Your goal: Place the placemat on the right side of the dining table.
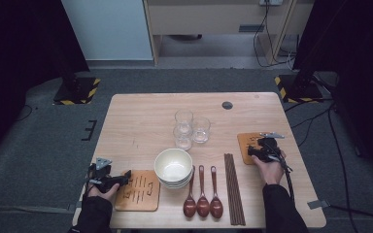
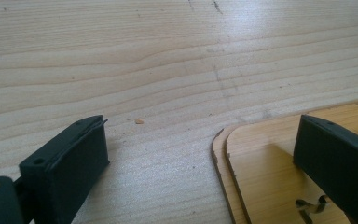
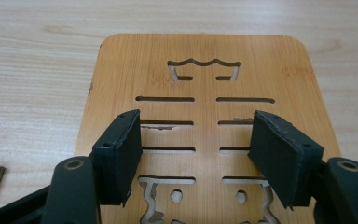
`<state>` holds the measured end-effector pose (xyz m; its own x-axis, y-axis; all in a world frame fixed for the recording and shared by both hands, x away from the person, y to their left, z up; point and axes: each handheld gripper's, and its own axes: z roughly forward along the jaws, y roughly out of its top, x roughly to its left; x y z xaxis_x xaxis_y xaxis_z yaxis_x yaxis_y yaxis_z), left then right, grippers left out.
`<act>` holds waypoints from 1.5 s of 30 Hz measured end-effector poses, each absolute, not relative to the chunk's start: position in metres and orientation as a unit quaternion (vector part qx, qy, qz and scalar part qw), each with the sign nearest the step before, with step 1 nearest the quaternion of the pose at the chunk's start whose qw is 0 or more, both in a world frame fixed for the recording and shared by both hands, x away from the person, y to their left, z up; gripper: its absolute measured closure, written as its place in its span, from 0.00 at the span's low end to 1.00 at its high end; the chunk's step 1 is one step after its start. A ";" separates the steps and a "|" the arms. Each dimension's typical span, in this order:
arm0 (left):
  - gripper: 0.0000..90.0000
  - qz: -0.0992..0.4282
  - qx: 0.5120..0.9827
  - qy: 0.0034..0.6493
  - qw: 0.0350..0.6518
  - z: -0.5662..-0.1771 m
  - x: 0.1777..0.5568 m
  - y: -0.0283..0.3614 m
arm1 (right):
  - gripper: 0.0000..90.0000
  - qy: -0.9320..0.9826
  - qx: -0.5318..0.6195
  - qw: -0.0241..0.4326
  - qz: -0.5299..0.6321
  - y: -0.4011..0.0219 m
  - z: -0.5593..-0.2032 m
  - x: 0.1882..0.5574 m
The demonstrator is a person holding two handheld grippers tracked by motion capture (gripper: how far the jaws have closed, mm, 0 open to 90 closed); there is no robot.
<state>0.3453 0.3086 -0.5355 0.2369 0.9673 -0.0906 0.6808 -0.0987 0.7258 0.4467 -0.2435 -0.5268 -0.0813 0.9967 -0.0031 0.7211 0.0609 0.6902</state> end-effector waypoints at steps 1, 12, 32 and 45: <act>0.02 0.212 0.710 0.580 0.338 -0.535 0.345 0.309 | 0.38 0.680 0.633 0.254 0.268 -0.242 -0.526 0.444; 0.02 0.212 0.710 0.580 0.338 -0.535 0.345 0.309 | 0.38 0.656 0.655 0.266 0.263 -0.236 -0.527 0.435; 0.02 0.212 0.710 0.580 0.338 -0.535 0.345 0.309 | 0.38 0.660 0.651 0.265 0.266 -0.238 -0.527 0.434; 0.02 0.212 0.710 0.580 0.338 -0.535 0.345 0.309 | 0.32 0.665 0.622 0.274 0.308 -0.243 -0.510 0.427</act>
<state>0.3453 0.3087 -0.5354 0.2361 0.9675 -0.0907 0.6808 -0.0981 0.7259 0.4272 -0.2425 -0.5098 -0.0748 0.9970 0.0178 0.6596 0.0361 0.7507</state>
